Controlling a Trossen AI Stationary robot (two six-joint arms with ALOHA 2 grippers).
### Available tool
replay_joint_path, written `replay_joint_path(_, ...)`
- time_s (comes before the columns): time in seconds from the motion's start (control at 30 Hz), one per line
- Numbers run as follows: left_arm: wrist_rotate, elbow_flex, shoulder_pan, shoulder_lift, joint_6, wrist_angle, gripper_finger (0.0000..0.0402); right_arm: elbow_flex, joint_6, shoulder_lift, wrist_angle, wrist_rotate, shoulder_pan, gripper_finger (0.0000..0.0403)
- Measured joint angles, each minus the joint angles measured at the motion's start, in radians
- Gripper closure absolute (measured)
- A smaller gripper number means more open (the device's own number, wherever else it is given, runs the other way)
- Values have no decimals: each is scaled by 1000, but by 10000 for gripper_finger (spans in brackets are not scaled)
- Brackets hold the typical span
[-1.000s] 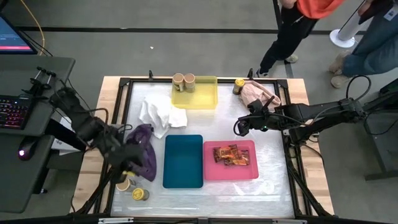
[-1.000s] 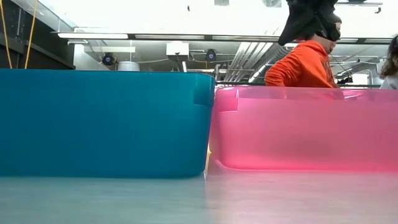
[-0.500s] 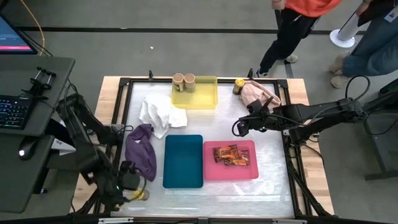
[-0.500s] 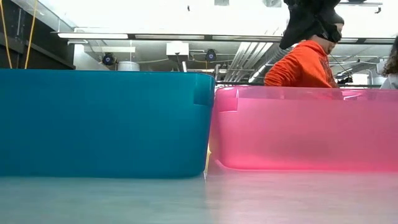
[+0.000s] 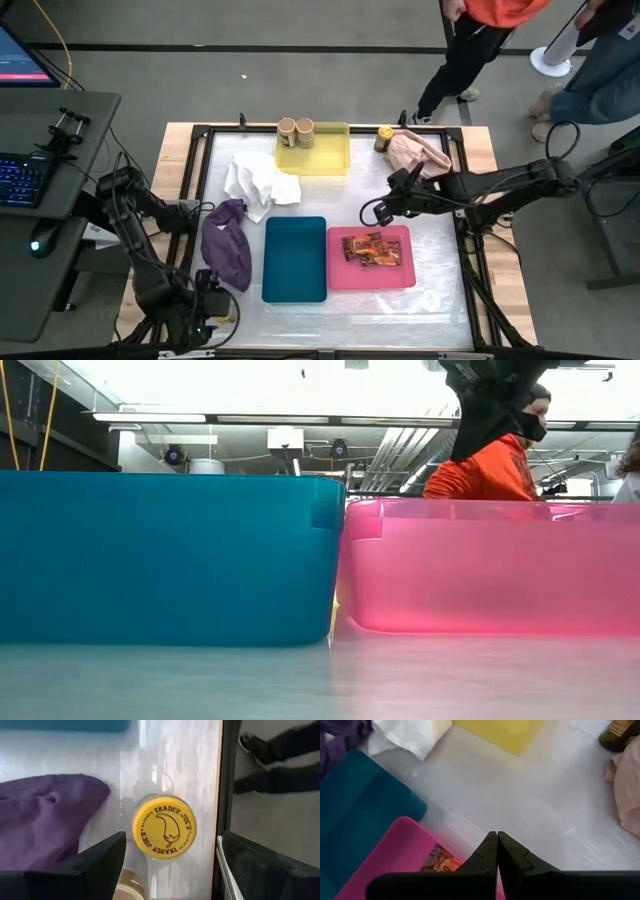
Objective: Sort spices by type
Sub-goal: Put the bottom yellow seasoning bottle into the blue bin
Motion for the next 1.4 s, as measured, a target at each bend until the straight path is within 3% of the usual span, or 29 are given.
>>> replay_joint_path(0.27, -63, 0, 0, 7, -18, 0, 86, 0, -2, 26, -6, -5, 0, 402)
replay_joint_path(0.53, -46, -1, 0, 86, 37, -1, 87, 0, 1, 26, -10, -5, 0, 402)
replay_joint_path(1.0, -26, -1, 7, 156, 4, 5, 89, 0, 0, 26, -13, -15, 0, 402)
replay_joint_path(1.13, -19, -1, 11, 156, -5, 5, 114, 0, -2, 26, -17, -17, 0, 402)
replay_joint_path(1.4, -10, -1, 13, 154, -4, 1, 207, 0, -2, 26, -28, -17, 0, 402)
